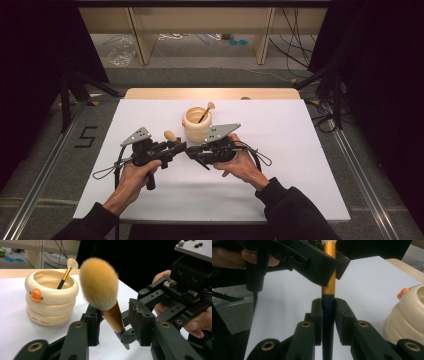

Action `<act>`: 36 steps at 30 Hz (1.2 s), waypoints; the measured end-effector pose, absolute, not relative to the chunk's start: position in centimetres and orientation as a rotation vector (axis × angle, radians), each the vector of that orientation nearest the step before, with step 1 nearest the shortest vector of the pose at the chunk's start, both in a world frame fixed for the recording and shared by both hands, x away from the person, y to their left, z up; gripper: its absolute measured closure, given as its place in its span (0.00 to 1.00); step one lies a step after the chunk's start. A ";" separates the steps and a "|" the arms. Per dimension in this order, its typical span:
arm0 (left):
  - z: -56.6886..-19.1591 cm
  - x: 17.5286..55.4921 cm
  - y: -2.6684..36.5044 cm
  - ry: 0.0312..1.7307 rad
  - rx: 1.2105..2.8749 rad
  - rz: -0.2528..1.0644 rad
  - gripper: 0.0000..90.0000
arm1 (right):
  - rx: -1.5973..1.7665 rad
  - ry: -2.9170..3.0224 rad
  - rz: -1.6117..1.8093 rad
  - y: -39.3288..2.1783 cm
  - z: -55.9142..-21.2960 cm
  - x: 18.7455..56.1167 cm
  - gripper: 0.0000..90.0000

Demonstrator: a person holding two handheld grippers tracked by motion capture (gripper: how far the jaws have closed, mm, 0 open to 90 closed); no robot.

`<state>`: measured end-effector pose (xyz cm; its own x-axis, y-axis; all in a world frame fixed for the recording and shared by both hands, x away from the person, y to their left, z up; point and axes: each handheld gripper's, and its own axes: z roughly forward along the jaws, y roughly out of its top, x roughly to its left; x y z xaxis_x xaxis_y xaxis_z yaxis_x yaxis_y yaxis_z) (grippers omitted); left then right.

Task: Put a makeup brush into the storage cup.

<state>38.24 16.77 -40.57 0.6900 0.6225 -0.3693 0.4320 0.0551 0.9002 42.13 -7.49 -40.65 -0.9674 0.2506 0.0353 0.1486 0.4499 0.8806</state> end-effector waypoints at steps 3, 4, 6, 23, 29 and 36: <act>-40.6 38.3 16.9 0.892 1.549 0.149 0.77 | 0.365 2.591 1.570 -7.4 -40.8 42.1 0.88; -40.6 38.3 16.9 0.887 1.549 0.147 0.79 | 0.364 2.595 1.566 -7.4 -40.9 42.1 0.88; -40.6 38.2 16.9 0.883 1.542 0.133 0.82 | 0.367 2.590 1.575 -7.3 -41.0 42.1 0.88; -40.3 38.1 16.5 0.863 1.539 0.142 0.86 | 0.358 2.589 1.589 -7.2 -41.0 42.0 0.88; -40.3 38.1 16.4 0.856 1.536 0.148 0.86 | 0.375 2.583 1.602 -7.1 -41.1 42.1 0.88; -40.3 38.1 16.4 0.871 1.529 0.153 0.86 | 0.383 2.581 1.610 -7.1 -41.1 42.1 0.88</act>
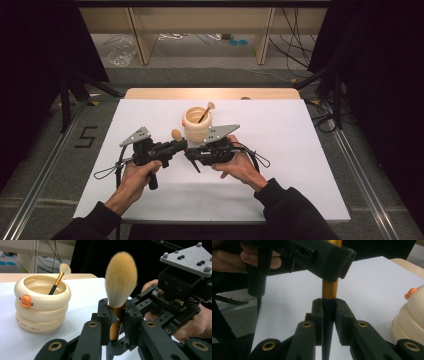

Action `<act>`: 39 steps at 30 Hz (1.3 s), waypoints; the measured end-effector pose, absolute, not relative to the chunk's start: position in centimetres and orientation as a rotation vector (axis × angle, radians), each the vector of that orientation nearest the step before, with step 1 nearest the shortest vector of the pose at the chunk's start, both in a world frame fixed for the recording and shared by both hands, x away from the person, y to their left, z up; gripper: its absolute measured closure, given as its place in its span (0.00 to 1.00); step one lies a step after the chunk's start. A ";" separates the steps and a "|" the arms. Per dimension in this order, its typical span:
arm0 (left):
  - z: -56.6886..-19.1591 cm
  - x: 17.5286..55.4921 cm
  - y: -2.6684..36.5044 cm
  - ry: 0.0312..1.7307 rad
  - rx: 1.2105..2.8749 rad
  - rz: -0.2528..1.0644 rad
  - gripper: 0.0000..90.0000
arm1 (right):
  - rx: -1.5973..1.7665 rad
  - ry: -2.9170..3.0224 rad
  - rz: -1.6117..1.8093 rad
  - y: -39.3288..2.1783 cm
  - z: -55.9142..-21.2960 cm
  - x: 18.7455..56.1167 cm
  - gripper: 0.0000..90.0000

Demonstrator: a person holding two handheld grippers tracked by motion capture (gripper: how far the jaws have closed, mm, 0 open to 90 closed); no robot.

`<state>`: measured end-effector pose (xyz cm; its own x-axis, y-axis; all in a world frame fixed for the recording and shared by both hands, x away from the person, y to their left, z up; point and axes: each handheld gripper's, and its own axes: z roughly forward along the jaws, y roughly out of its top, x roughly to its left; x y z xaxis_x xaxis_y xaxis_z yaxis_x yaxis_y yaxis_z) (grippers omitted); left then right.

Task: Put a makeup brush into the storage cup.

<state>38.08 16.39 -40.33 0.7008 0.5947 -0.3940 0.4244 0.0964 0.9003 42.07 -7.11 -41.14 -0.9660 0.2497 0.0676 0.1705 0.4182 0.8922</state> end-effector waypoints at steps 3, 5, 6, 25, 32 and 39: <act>-40.4 38.1 16.4 0.870 1.528 0.152 0.87 | 0.387 2.584 1.611 -7.1 -41.2 42.1 0.88; -40.4 38.1 16.4 0.872 1.530 0.152 0.86 | 0.386 2.595 1.603 -7.1 -41.2 42.1 0.88; -40.4 38.1 16.4 0.865 1.533 0.151 0.86 | 0.388 2.598 1.603 -7.1 -41.2 42.1 0.88; -40.7 38.3 16.4 0.878 1.531 0.132 0.84 | 0.399 2.592 1.592 -6.9 -41.6 42.1 0.88; -40.5 38.2 16.2 0.878 1.554 0.142 0.59 | 0.396 2.596 1.580 -7.0 -41.5 42.2 0.88; -40.3 37.7 16.4 0.884 1.570 0.185 0.41 | 0.427 2.573 1.580 -7.6 -41.3 42.5 0.88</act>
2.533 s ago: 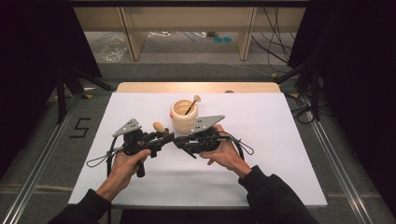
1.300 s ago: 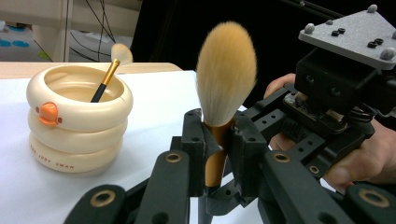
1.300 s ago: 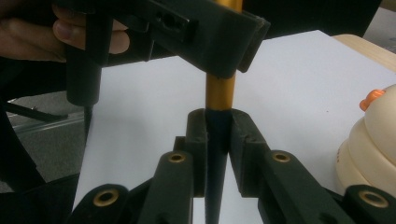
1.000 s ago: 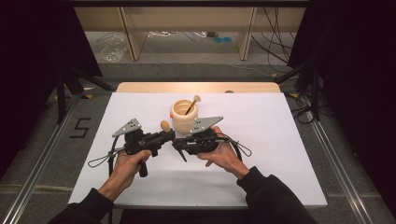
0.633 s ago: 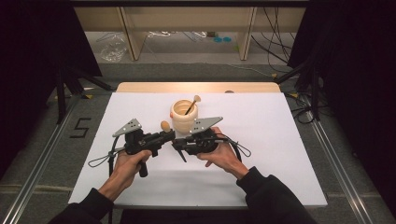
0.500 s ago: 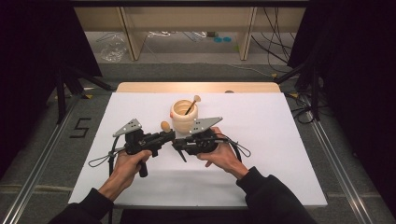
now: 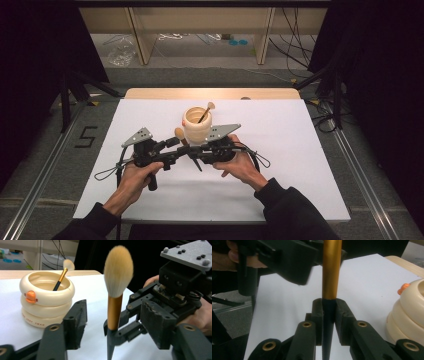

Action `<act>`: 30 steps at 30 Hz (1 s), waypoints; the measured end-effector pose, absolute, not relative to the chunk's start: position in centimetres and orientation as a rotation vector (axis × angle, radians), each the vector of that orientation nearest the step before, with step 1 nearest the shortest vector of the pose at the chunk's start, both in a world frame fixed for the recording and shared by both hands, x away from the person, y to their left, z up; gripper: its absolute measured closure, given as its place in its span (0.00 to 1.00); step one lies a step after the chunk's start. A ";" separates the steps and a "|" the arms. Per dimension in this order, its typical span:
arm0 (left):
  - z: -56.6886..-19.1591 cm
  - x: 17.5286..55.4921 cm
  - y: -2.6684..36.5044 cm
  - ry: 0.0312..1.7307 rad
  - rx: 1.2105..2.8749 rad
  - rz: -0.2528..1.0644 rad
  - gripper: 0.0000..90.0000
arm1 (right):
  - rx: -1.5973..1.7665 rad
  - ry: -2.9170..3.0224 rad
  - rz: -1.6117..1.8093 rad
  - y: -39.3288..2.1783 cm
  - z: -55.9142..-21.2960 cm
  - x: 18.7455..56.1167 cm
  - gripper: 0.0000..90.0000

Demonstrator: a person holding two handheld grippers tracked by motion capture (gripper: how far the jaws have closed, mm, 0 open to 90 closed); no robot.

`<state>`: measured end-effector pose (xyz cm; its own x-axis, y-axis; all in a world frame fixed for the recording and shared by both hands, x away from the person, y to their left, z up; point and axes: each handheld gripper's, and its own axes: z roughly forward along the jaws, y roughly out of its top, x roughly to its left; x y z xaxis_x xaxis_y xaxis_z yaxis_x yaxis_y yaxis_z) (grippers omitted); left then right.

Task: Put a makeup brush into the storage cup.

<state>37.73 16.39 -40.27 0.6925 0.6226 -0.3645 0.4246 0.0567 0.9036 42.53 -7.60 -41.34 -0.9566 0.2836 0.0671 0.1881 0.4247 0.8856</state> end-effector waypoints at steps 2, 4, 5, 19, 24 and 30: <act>-40.2 37.4 16.6 0.876 1.584 0.209 0.40 | 0.440 2.568 1.584 -7.9 -41.2 42.7 0.89; -40.2 37.2 16.8 0.872 1.596 0.217 0.40 | 0.452 2.546 1.588 -8.2 -41.0 42.9 0.88; -40.2 37.0 16.8 0.870 1.599 0.223 0.39 | 0.463 2.540 1.594 -8.3 -41.0 43.0 0.88; -41.6 34.5 18.7 0.877 1.693 0.318 0.34 | 0.553 2.474 1.608 -9.7 -40.6 44.1 0.88; -42.4 34.0 19.1 0.883 1.724 0.332 0.31 | 0.584 2.440 1.629 -10.0 -40.5 44.5 0.88; -43.1 33.7 19.6 0.885 1.759 0.376 0.29 | 0.609 2.418 1.636 -10.4 -39.9 44.9 0.88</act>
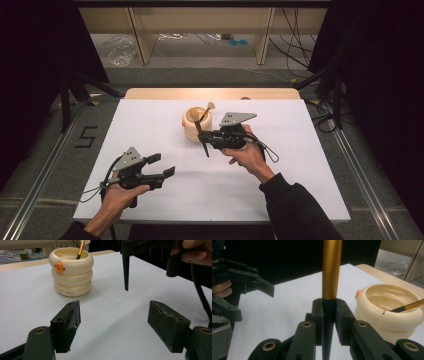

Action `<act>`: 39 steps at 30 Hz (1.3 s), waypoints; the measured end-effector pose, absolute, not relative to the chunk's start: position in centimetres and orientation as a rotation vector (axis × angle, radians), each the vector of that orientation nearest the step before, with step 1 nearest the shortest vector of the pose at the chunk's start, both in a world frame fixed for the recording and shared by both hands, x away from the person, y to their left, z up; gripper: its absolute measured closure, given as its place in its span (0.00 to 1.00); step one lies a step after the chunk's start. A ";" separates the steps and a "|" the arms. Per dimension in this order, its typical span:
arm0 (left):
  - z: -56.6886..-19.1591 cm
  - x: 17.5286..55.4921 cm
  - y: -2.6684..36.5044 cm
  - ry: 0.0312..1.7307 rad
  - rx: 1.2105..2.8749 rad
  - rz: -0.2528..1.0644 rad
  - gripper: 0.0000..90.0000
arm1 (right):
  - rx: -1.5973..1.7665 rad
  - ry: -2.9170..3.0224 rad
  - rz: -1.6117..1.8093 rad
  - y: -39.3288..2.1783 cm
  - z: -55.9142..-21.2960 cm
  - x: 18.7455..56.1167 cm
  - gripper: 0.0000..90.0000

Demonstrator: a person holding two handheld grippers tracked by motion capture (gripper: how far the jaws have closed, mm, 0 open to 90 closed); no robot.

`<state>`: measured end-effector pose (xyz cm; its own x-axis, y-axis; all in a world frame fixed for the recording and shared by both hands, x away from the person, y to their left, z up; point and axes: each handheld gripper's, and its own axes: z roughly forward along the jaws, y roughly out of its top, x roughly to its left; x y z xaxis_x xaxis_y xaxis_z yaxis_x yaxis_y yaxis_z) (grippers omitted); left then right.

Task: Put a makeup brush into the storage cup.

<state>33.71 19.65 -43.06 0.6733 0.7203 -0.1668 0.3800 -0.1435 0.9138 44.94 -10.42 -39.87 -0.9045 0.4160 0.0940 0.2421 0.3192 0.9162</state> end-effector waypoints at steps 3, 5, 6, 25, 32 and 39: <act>-43.3 33.5 19.8 0.899 1.761 0.374 0.29 | 0.620 2.409 1.634 -10.6 -39.6 45.3 0.88; -43.4 33.3 19.9 0.906 1.763 0.381 0.29 | 0.635 2.394 1.673 -10.7 -39.6 45.6 0.88; -43.5 33.3 19.9 0.908 1.760 0.377 0.29 | 0.643 2.392 1.662 -10.8 -39.6 45.7 0.88; -44.2 32.6 20.2 0.911 1.800 0.400 0.27 | 0.728 2.329 1.673 -11.6 -39.1 47.7 0.88; -44.1 32.6 20.1 0.917 1.797 0.398 0.27 | 0.729 2.320 1.671 -11.5 -38.4 48.2 0.88; -44.1 32.8 20.2 0.890 1.802 0.417 0.27 | 0.731 2.302 1.677 -11.0 -37.4 49.2 0.88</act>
<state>32.81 20.22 -44.11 0.6643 0.7372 -0.1231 0.3767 -0.1880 0.9071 49.18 -10.96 -37.44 -0.8575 0.4993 0.1241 0.2712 0.2337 0.9337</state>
